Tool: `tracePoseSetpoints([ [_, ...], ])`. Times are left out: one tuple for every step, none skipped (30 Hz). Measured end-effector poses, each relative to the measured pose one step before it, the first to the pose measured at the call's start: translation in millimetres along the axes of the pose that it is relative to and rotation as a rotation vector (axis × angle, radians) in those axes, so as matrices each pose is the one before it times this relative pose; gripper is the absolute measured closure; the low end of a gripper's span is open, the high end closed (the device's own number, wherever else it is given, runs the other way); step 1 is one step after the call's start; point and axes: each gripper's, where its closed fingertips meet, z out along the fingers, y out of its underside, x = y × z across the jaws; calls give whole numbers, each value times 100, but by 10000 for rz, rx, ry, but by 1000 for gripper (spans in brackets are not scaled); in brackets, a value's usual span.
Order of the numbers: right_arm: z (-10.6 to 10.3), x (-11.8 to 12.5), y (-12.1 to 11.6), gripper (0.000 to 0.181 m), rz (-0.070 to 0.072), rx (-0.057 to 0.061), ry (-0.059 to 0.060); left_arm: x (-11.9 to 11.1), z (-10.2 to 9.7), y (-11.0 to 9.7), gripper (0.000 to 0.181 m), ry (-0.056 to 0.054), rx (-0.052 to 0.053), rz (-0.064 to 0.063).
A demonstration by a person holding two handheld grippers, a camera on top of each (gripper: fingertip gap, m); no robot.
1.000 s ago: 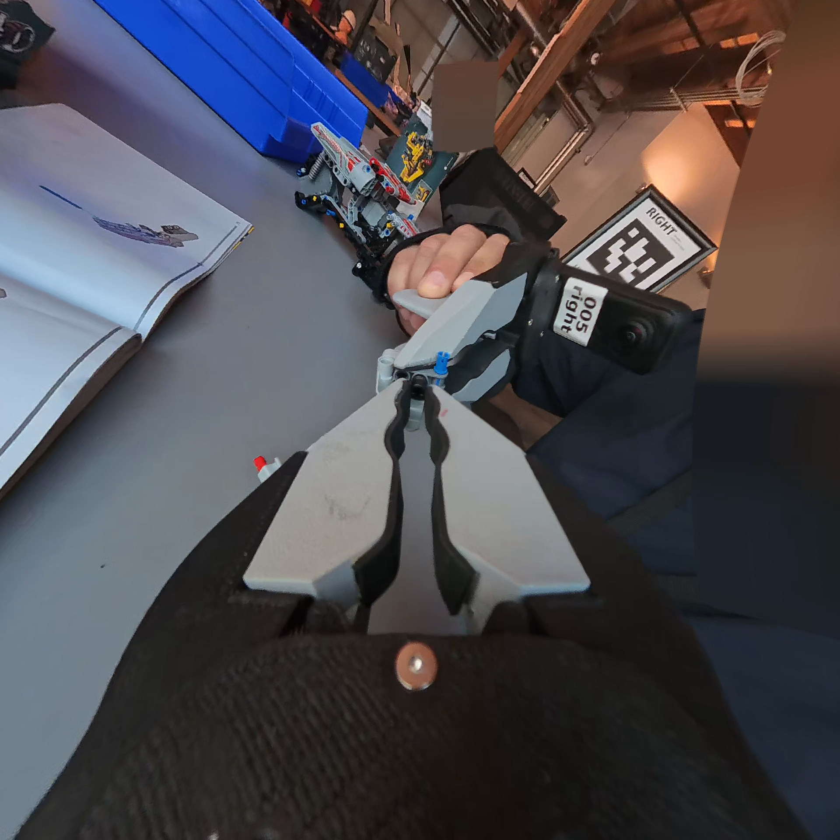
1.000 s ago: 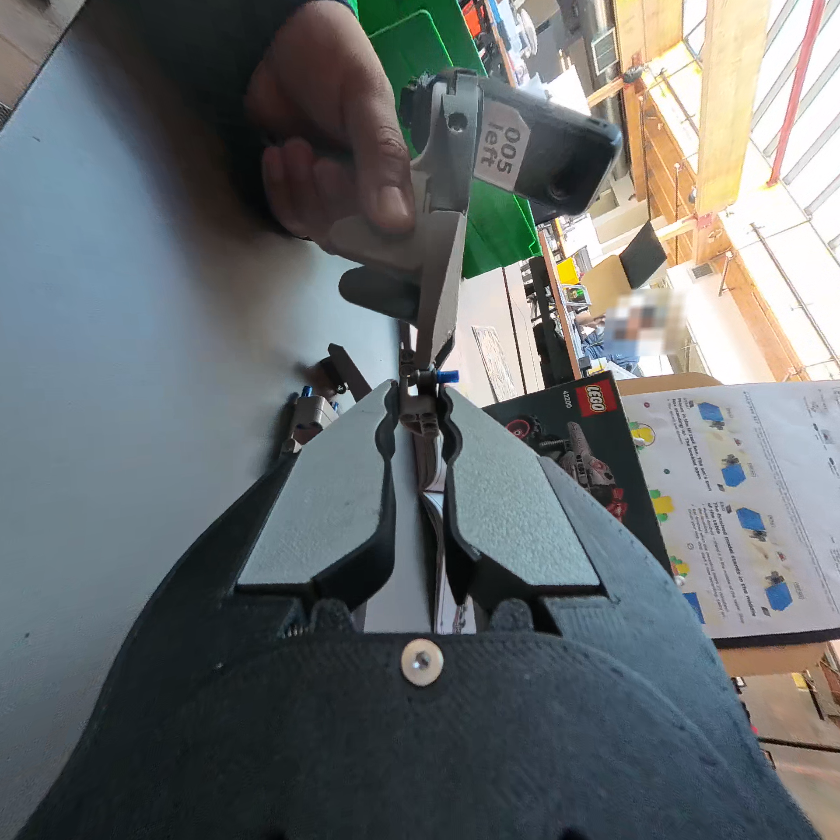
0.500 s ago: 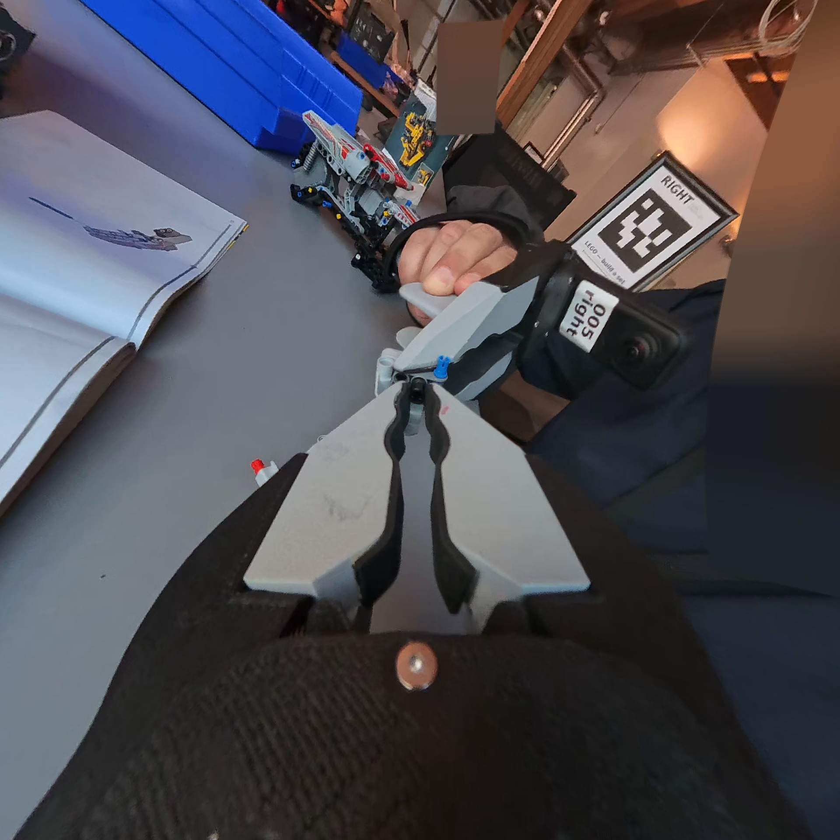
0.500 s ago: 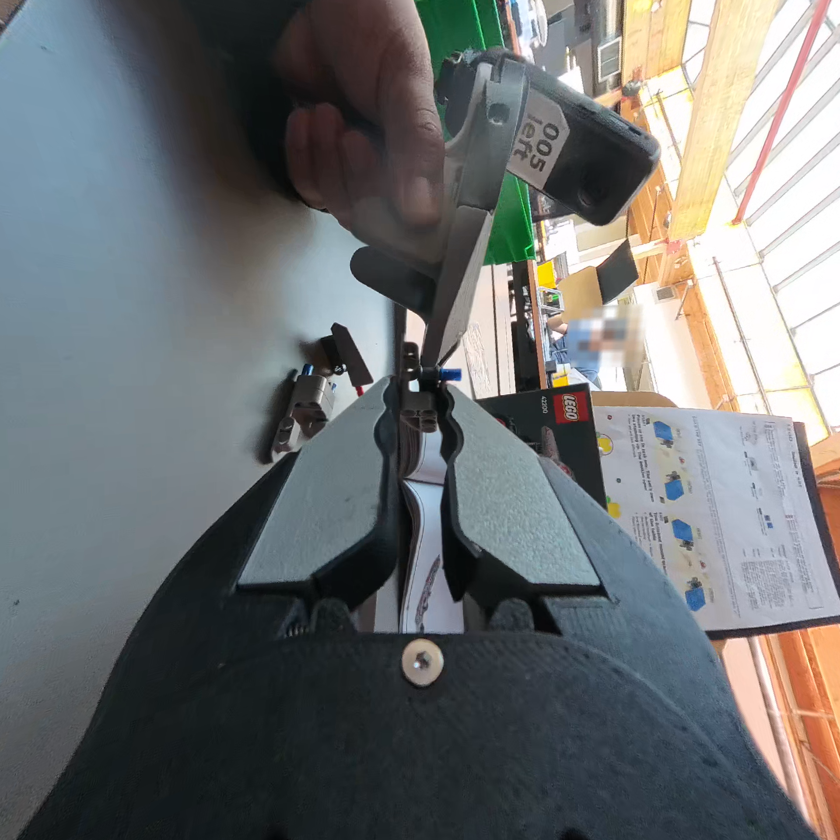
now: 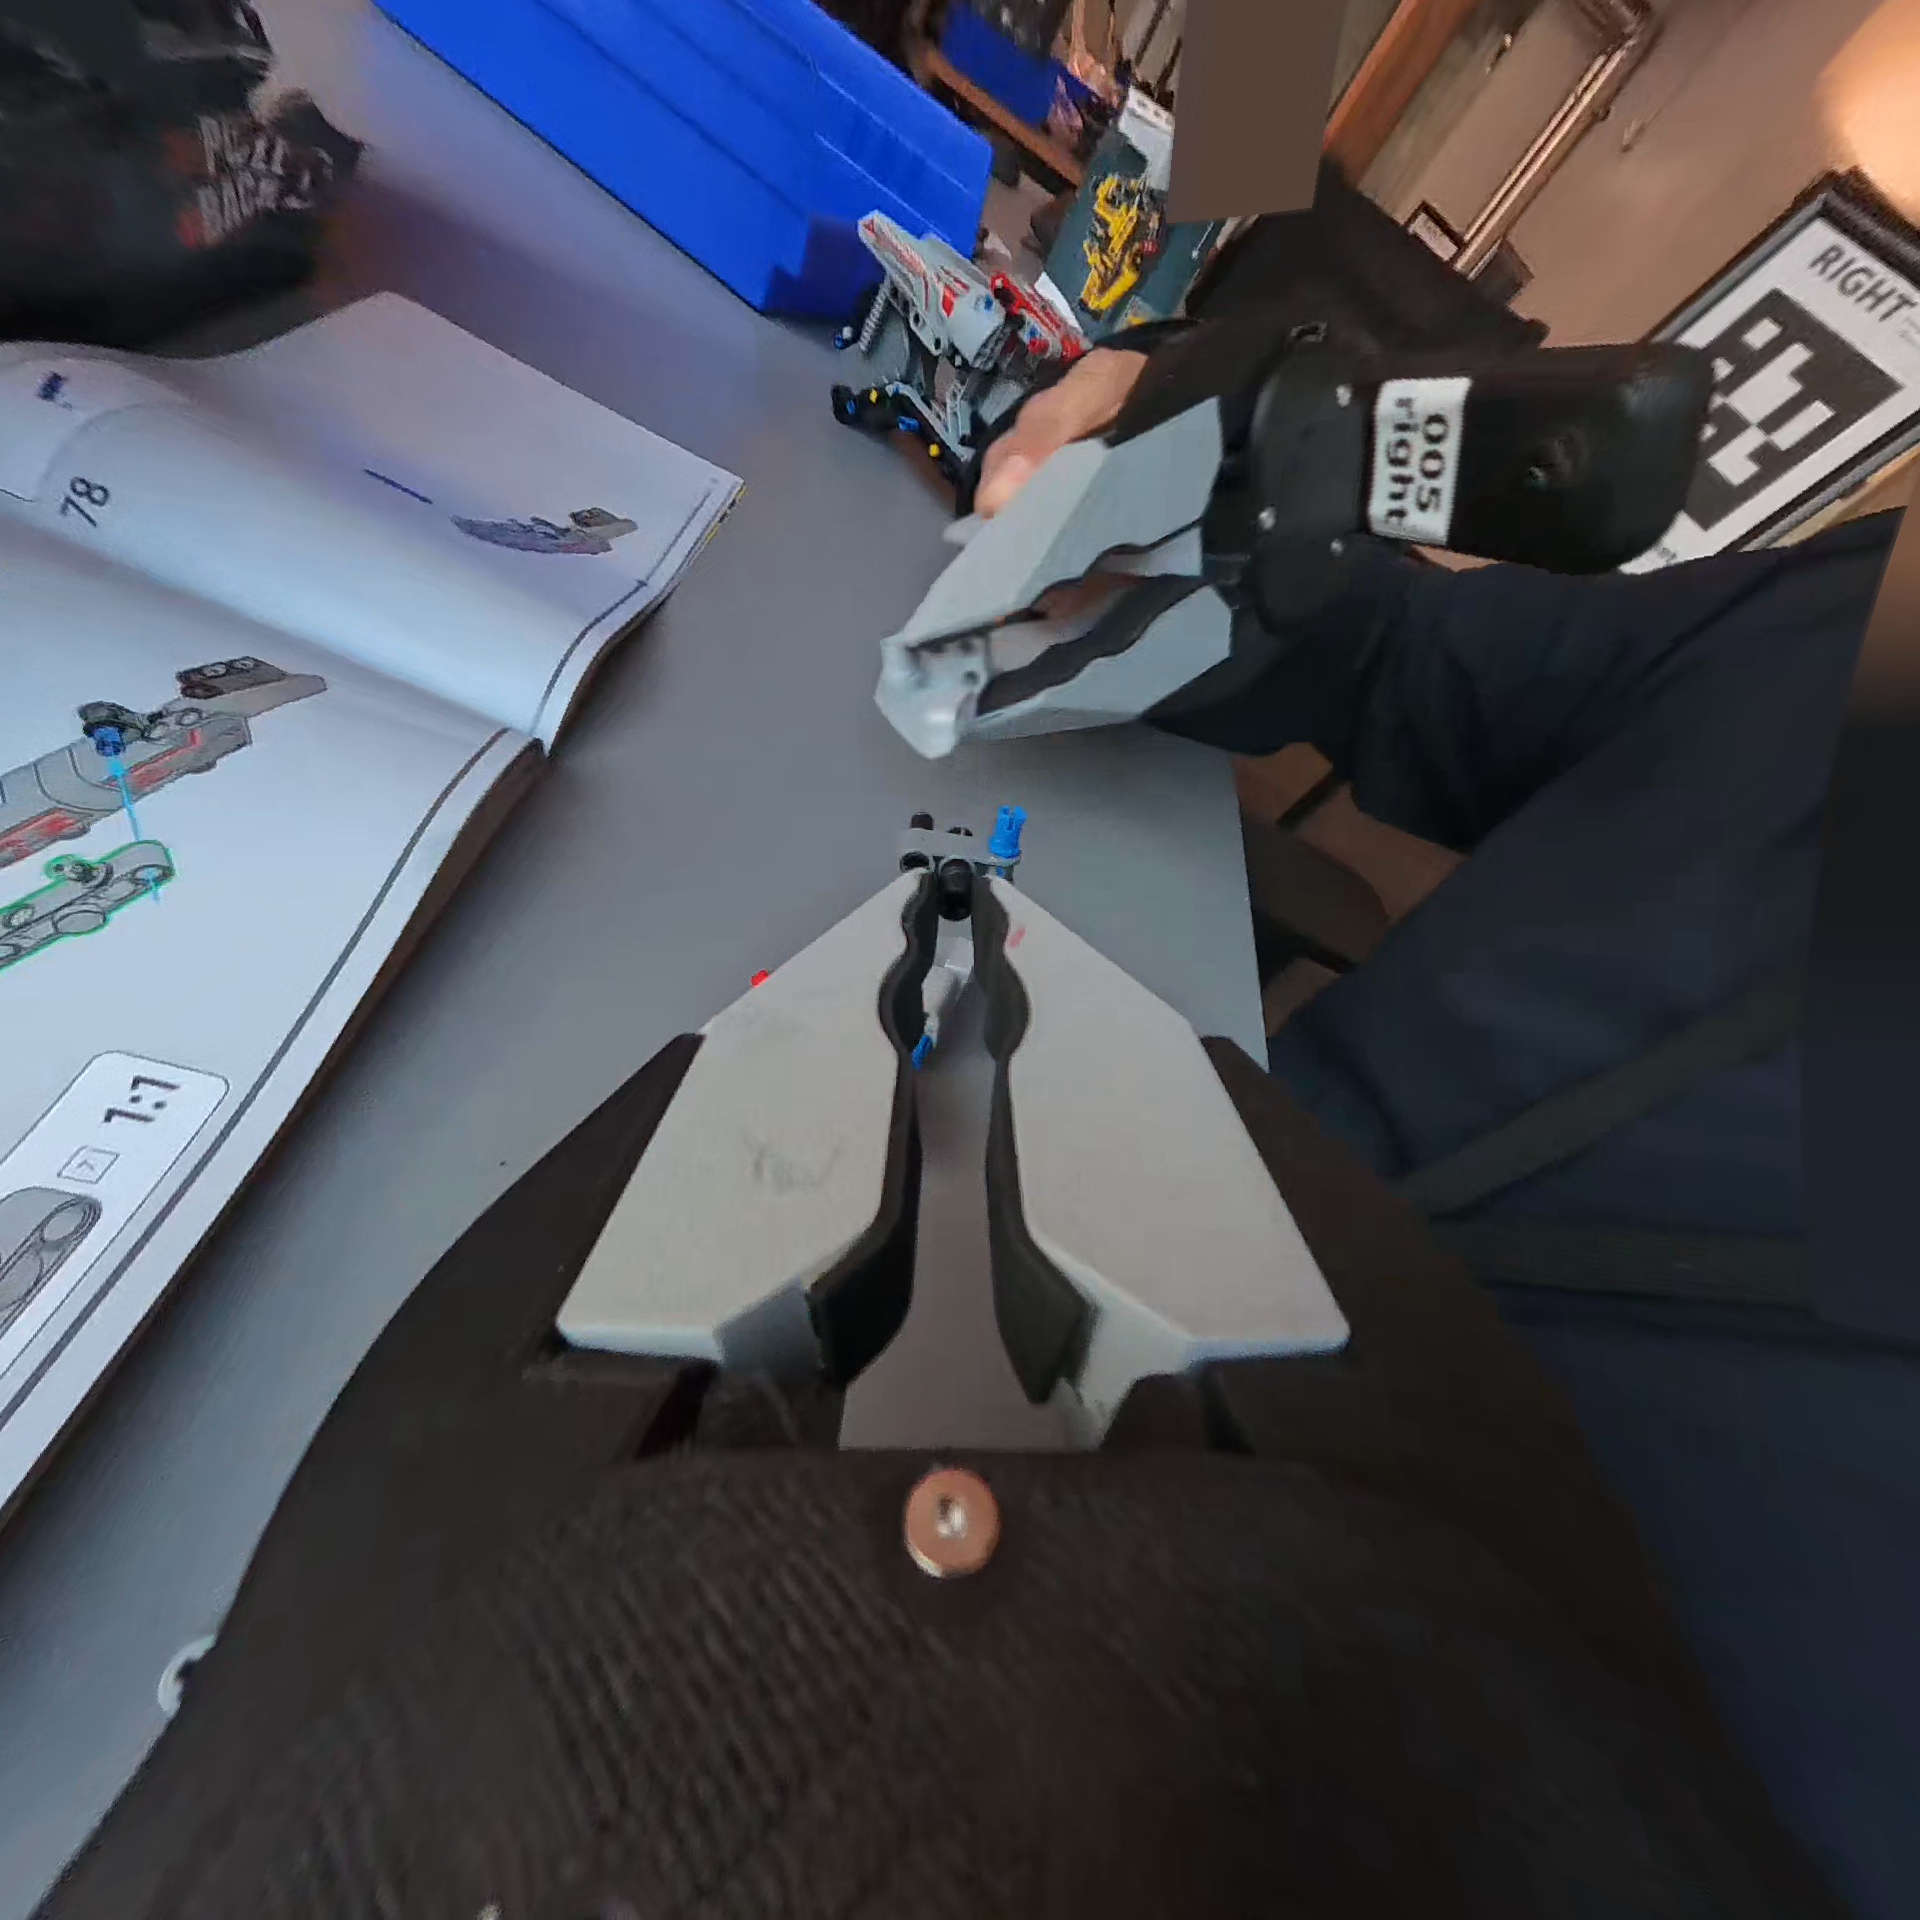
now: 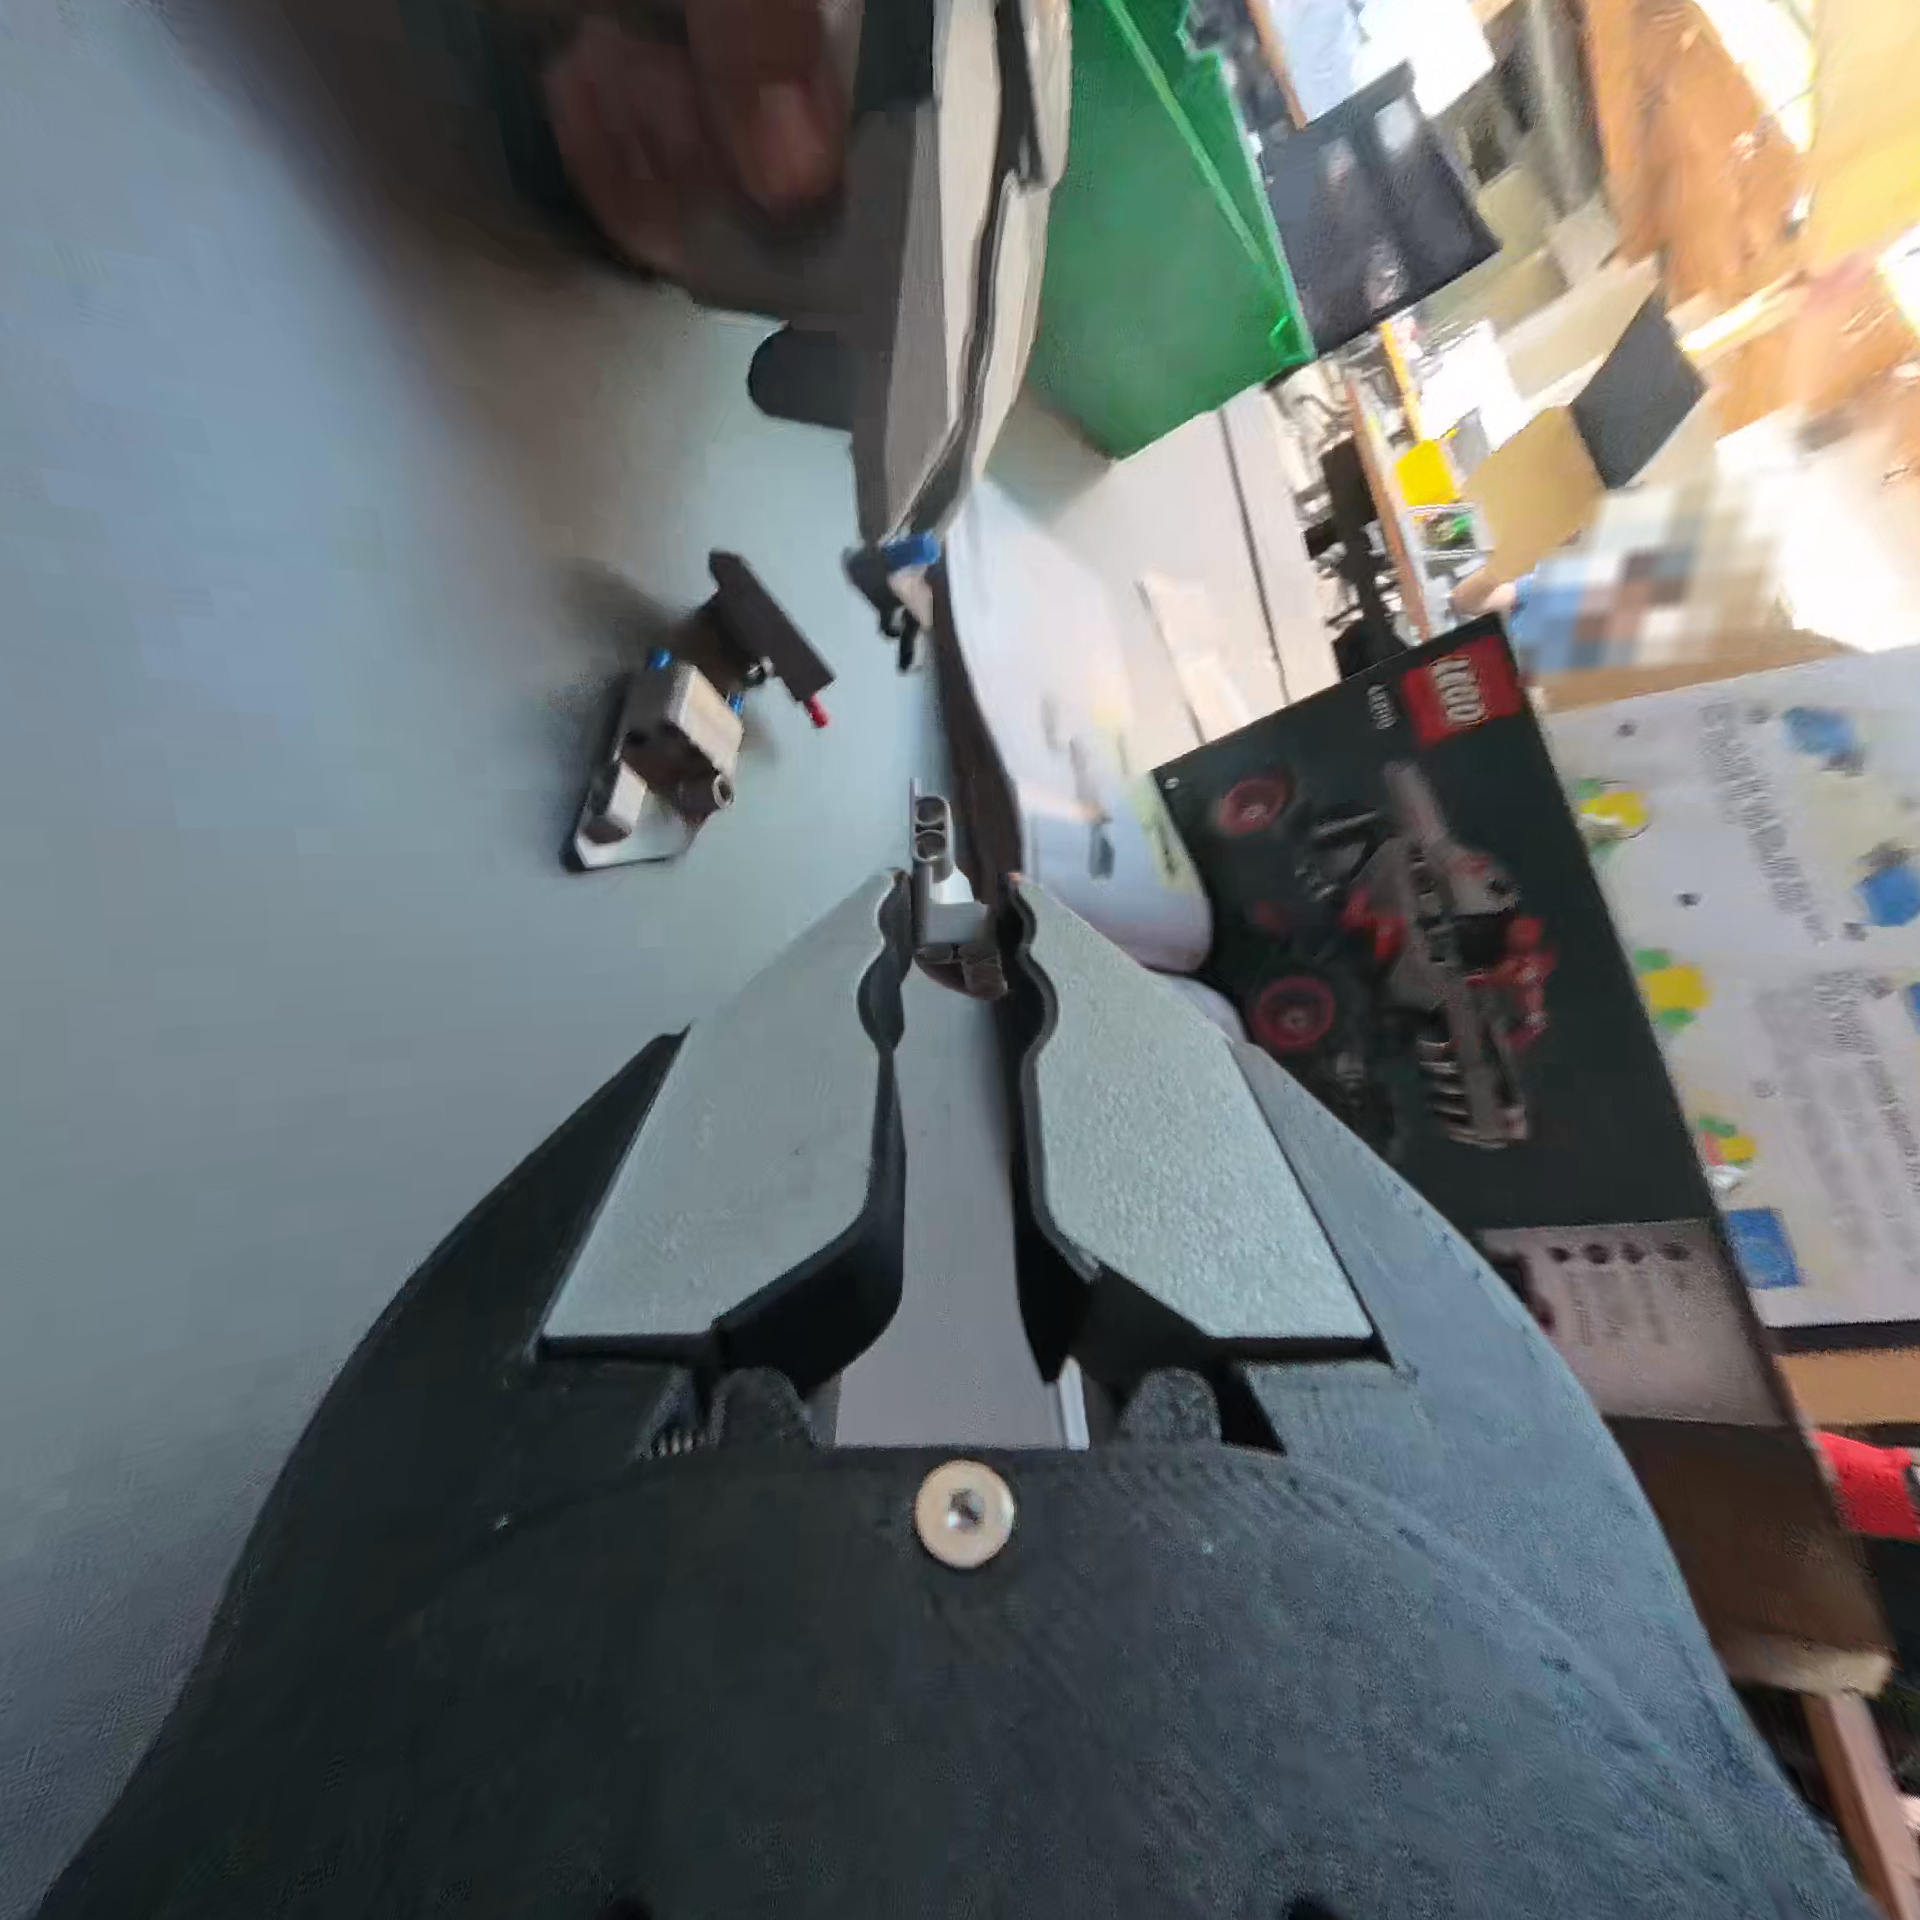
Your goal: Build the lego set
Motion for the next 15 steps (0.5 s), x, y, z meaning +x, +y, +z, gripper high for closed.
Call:
tracePoseSetpoints([
  [219, -430, 746, 168, 153, -108, -256, -176, -85, -62, 177, -2, 37, -88],
  [131, -201, 630, 168, 144, -160, -157, -147, -235, -172, 177, -96, 103, 153],
  [102, 166, 604, 168, 34, -262, 14, -103, -146, 6, 177, -178, -47, 378],
  [151, 121, 470, 168, -5, -223, -34, 306, -8, 58, 177, 62, -67, 374],
  [193, -217, 231, 168, 51, -87, -219, 281, 119, 146, 177, 108, -108, 148],
  [218, -457, -13, 167, 19, 45, -304, 55, 193, 267, 177, 3, -209, 41],
  [276, -610, 52, 166, -71, -8, -332, 27, 212, 262, 177, -11, -225, 62],
  [359, -542, 352, 166, -82, -225, -249, -119, 181, 192, 177, -134, -185, 133],
  [395, -228, 480, 163, -41, -337, -36, -206, 113, 128, 177, -227, -122, 158],
  [322, 5, 322, 166, 28, -258, 64, -42, 87, 91, 177, -96, -81, 107],
  [173, -39, 128, 170, 138, -90, -51, 74, 60, 63, 177, 32, -53, 34],
  [70, 7, -4, 167, 340, 14, -159, -78, 8, -3, 177, -39, 3, -42],
  [1, 85, -104, 159, 558, 76, -231, -155, -46, -75, 177, -54, 60, -94],
  [-62, 98, -206, 149, 659, 147, -296, -175, -78, -88, 177, -43, 75, -122],
  [-151, 100, -224, 142, 602, 187, -292, -170, -58, -67, 177, -16, 58, -149],
])
